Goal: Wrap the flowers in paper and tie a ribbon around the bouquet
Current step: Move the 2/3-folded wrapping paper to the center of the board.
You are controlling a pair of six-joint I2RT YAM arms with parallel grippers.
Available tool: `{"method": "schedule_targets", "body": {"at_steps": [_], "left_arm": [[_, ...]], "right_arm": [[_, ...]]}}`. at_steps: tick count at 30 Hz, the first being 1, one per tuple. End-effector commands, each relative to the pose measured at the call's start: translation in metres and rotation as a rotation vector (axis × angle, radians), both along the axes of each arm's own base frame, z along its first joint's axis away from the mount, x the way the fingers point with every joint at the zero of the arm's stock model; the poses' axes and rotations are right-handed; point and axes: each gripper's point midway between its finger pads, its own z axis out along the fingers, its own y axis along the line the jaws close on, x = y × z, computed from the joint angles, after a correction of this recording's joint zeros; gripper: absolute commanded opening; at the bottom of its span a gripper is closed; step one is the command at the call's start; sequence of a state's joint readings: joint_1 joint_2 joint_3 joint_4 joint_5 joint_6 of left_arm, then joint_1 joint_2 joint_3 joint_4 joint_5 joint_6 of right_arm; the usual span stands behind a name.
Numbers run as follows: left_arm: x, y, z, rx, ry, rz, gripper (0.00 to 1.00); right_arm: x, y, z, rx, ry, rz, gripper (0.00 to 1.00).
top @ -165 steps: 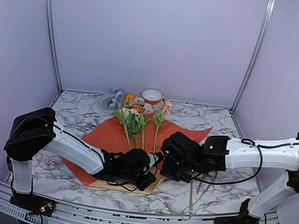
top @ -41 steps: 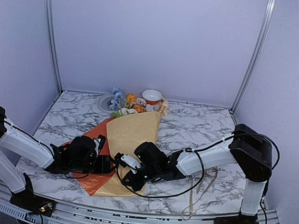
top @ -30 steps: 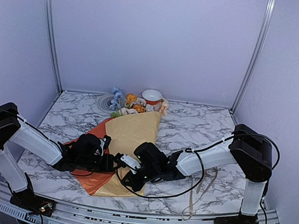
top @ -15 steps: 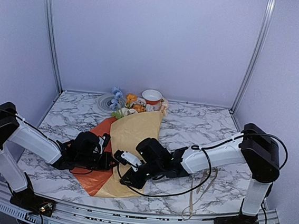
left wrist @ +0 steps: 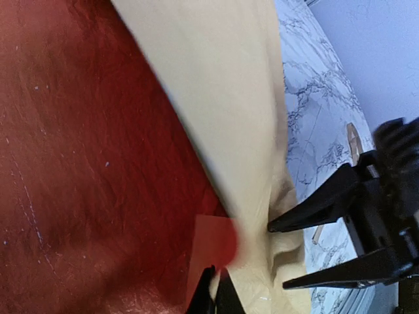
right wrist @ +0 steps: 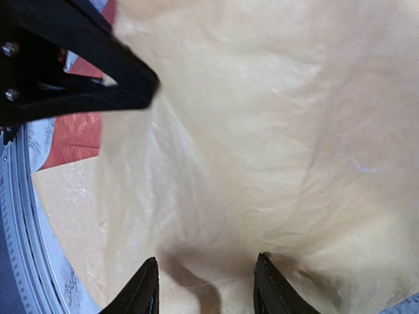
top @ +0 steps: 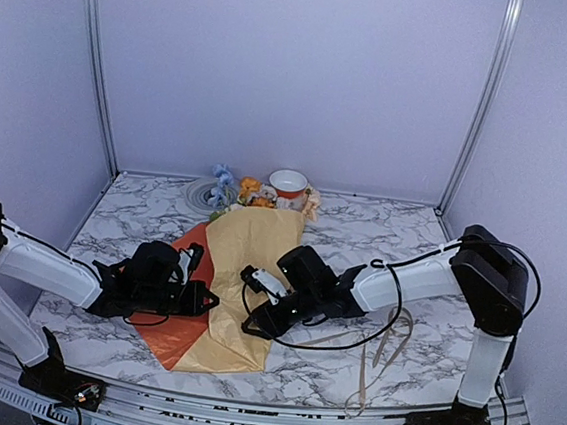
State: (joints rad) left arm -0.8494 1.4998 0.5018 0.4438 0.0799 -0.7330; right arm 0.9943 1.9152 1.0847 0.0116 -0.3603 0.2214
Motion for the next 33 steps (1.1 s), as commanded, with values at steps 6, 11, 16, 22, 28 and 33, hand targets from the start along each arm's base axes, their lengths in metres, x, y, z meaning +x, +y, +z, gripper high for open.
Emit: {"method": "schedule_targets", "body": {"at_steps": [6, 11, 16, 22, 28, 33], "left_arm": [[-0.02, 0.044, -0.065, 0.185, 0.165, 0.062, 0.0], [-0.023, 0.053, -0.082, 0.224, 0.19, 0.082, 0.0], [-0.025, 0.053, -0.087, 0.23, 0.209, 0.08, 0.0], [-0.027, 0.053, -0.088, 0.229, 0.216, 0.077, 0.0], [-0.029, 0.054, -0.09, 0.231, 0.228, 0.074, 0.0], [-0.031, 0.055, -0.093, 0.237, 0.237, 0.067, 0.0]], "right_arm": [[-0.002, -0.006, 0.017, 0.009, -0.005, -0.011, 0.48], [0.013, -0.027, 0.048, 0.069, -0.018, -0.092, 0.63], [0.061, -0.071, 0.062, 0.159, 0.106, -0.247, 0.86], [0.129, -0.11, 0.035, 0.196, 0.262, -0.479, 0.92], [0.146, -0.085, 0.012, 0.276, 0.383, -0.433, 0.79], [0.149, -0.07, -0.003, 0.322, 0.434, -0.437, 0.77]]}}
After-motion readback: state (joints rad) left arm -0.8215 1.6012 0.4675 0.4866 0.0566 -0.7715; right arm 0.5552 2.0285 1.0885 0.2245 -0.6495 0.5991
